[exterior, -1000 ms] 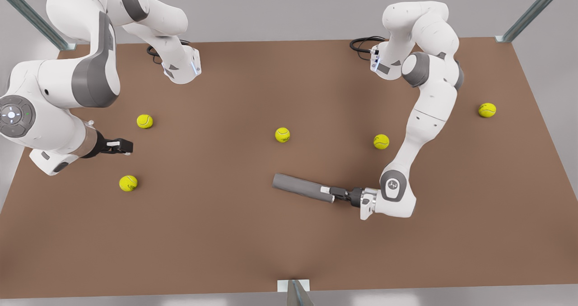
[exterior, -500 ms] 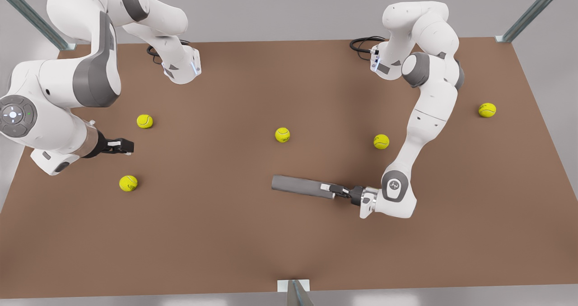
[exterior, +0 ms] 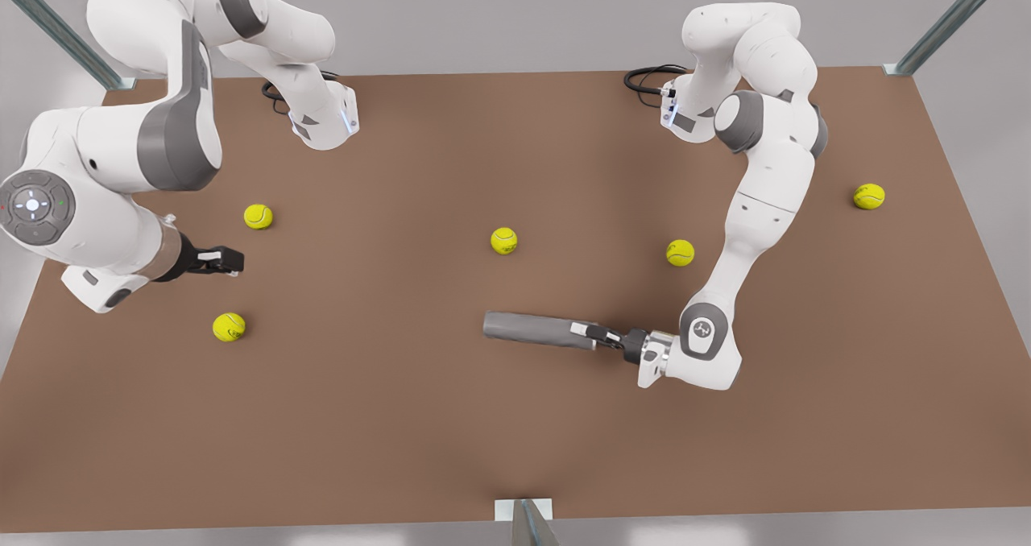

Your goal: Put the tennis tube upright

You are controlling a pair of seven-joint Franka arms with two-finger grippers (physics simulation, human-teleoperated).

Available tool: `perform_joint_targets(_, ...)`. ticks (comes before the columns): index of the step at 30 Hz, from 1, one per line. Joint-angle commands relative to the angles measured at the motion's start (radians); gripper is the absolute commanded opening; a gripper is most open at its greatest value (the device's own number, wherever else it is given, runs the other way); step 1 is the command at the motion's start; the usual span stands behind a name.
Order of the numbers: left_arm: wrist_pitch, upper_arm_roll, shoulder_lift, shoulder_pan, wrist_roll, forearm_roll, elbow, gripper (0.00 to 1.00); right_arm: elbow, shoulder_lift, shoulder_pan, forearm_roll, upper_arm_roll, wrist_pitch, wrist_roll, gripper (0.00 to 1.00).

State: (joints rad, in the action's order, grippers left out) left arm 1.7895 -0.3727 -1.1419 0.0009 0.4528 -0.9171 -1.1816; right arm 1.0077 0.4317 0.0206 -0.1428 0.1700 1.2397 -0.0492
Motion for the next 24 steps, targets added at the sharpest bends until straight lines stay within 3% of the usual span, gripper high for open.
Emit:
perform_joint_targets(1, -0.001, 0.000, 0.002, -0.002, 0.000, 0.000, 0.000, 0.31, 0.000, 0.001, -0.004, 0.000, 0.000, 0.000, 0.000, 1.00)
perform_joint_targets(24, -0.035, 0.017, 0.059, -0.015, -0.045, 0.006, 0.005, 0.28, -0.001, -0.001, 0.002, 0.000, 0.000, 0.000, 0.003, 1.00)
